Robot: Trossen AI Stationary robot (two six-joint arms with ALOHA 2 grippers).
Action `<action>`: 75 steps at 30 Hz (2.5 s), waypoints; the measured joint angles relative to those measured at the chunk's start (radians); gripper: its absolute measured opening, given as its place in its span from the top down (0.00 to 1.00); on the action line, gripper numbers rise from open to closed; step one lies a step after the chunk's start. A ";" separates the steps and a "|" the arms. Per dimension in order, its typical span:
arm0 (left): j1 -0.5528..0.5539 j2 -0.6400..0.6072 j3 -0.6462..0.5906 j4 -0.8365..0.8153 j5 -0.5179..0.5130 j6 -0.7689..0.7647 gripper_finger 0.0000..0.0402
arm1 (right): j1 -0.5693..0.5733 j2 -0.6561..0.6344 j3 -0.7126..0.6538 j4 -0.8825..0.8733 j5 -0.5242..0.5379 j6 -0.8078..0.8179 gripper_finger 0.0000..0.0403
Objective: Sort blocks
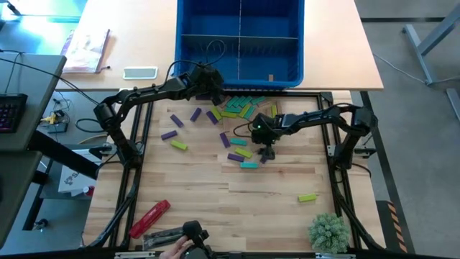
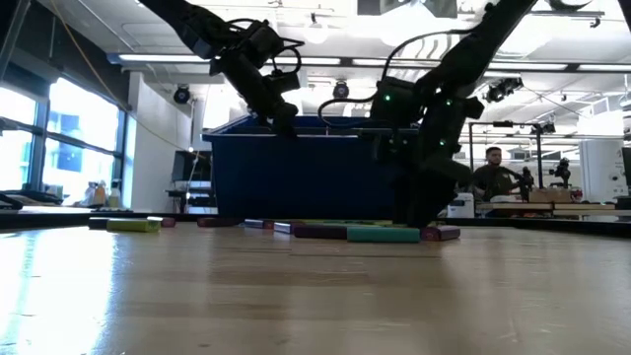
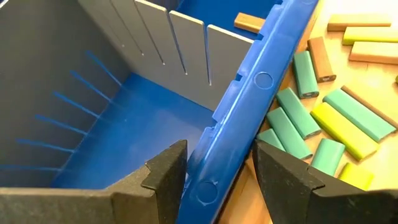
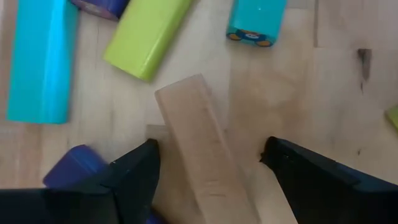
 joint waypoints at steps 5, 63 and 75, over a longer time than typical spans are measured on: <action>0.000 0.000 0.000 -0.004 0.003 0.008 0.59 | -0.009 0.002 0.000 -0.006 0.002 -0.026 0.42; 0.006 0.000 0.000 -0.061 0.045 0.008 0.59 | -0.138 -0.306 0.095 -0.096 0.508 0.546 0.45; 0.006 0.001 0.000 -0.042 0.049 0.008 0.59 | -0.057 -0.105 -0.212 0.361 0.733 1.039 0.44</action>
